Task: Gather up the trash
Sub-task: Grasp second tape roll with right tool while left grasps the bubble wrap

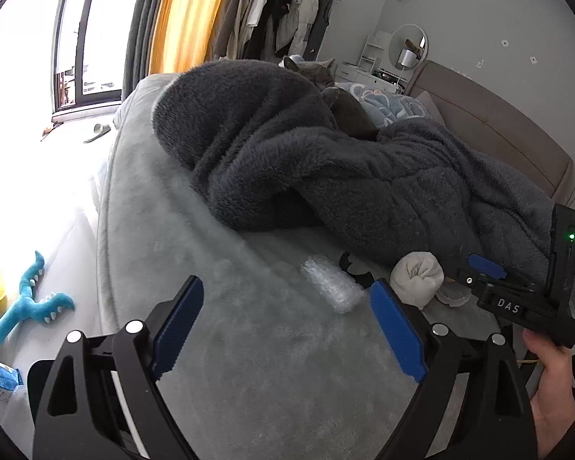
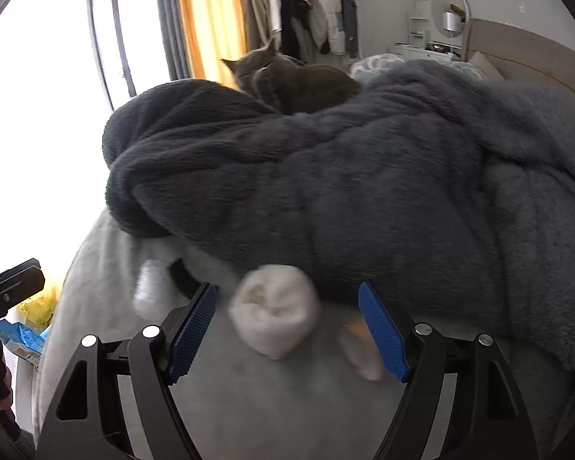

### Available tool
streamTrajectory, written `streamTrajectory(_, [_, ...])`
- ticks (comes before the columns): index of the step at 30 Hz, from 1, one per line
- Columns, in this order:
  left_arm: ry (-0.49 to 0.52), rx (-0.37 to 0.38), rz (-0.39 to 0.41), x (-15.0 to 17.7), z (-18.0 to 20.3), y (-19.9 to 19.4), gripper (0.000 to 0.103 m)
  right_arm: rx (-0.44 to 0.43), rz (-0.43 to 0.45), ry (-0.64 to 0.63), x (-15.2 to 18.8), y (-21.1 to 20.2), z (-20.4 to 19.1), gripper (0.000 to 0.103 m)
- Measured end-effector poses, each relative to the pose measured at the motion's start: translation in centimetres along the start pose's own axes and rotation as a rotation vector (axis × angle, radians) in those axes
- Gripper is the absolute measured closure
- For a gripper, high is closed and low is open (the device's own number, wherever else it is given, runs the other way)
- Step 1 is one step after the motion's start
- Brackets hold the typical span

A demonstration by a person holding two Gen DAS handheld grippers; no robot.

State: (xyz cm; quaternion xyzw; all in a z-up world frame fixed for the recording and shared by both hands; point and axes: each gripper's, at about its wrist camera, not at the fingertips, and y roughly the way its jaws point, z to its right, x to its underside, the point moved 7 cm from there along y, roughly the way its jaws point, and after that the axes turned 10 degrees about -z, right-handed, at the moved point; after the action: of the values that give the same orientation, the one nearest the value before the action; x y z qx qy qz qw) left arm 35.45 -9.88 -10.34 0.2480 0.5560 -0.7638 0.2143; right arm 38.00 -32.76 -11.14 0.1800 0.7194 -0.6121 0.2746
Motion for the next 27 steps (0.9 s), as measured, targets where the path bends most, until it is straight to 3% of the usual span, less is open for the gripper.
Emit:
streamTrajectory(8, [-0.018, 0.008, -0.028, 0.4, 1.8, 2.9, 0.012, -0.006, -0.042, 0.000, 1.3, 0.9, 3.3, 0.025])
streamTrajectory(13, [-0.030, 0.024, -0.054, 0.9, 3.1, 4.7, 0.012, -0.026, -0.092, -0.035, 2.5, 2.3, 4.0, 0.043])
streamTrajectory(16, [-0.028, 0.024, -0.061, 1.1, 3.9, 5.7, 0.012, -0.032, -0.115, -0.058, 3.1, 2.9, 4.1, 0.060])
streamTrajectory(18, [-0.024, 0.025, -0.064, 1.2, 4.3, 6.3, 0.012, -0.034, -0.118, -0.071, 3.3, 3.0, 4.2, 0.078])
streamTrajectory(25, [-0.015, 0.001, -0.072, 1.2, 4.7, 7.7, 0.014, -0.064, -0.117, -0.070, 4.0, 1.6, 4.9, 0.081])
streamTrajectory(27, [-0.015, 0.000, -0.083, 1.3, 4.7, 8.1, 0.020, -0.067, -0.112, -0.068, 4.0, 1.0, 5.1, 0.081])
